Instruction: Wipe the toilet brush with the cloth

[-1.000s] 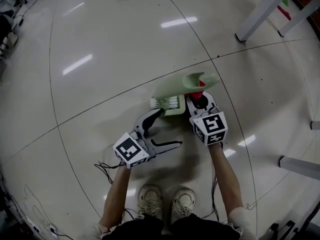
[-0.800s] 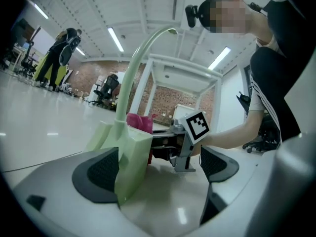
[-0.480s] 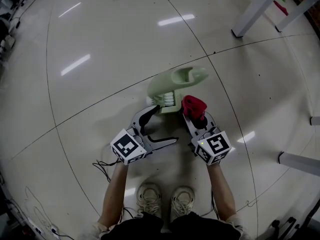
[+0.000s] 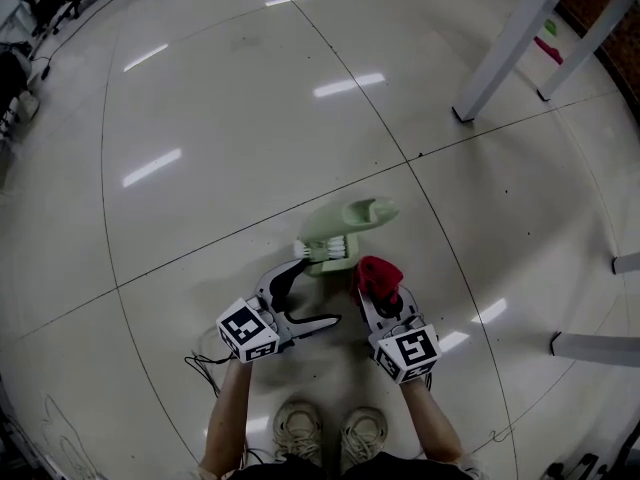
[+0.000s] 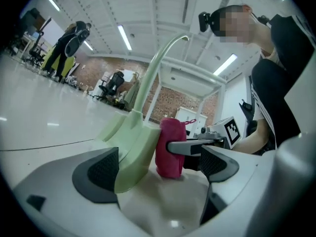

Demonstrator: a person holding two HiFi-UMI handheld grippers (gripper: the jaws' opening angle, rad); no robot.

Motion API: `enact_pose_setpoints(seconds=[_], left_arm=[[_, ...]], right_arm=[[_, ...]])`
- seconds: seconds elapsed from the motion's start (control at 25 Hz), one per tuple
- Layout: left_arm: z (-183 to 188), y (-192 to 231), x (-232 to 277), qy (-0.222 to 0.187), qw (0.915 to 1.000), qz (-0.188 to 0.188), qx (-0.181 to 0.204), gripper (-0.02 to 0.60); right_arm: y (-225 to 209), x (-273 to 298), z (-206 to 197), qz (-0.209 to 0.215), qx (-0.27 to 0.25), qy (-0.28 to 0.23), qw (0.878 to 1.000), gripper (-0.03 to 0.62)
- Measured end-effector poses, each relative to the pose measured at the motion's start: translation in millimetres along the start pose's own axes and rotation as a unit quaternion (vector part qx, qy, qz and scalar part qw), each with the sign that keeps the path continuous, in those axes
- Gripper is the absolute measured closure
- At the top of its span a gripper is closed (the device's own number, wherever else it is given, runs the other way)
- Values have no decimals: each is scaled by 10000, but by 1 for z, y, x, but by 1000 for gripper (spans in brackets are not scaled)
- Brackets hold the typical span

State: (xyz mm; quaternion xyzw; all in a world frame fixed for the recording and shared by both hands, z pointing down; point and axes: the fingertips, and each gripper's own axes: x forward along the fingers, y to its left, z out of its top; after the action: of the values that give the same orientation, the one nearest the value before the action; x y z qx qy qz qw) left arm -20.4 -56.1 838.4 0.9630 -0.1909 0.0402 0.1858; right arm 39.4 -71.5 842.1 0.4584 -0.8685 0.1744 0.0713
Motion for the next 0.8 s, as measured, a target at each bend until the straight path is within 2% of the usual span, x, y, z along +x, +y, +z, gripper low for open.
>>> enact_pose_setpoints(seconds=[0.28, 0.8], left_arm=[[4, 2, 4, -8, 9999, -76, 111, 84], [21, 10, -41, -206, 9992, 292, 163, 84]], right_arm=[[14, 6, 1, 20, -124, -28, 9999, 563], [66, 37, -6, 547, -406, 214, 9974, 562]])
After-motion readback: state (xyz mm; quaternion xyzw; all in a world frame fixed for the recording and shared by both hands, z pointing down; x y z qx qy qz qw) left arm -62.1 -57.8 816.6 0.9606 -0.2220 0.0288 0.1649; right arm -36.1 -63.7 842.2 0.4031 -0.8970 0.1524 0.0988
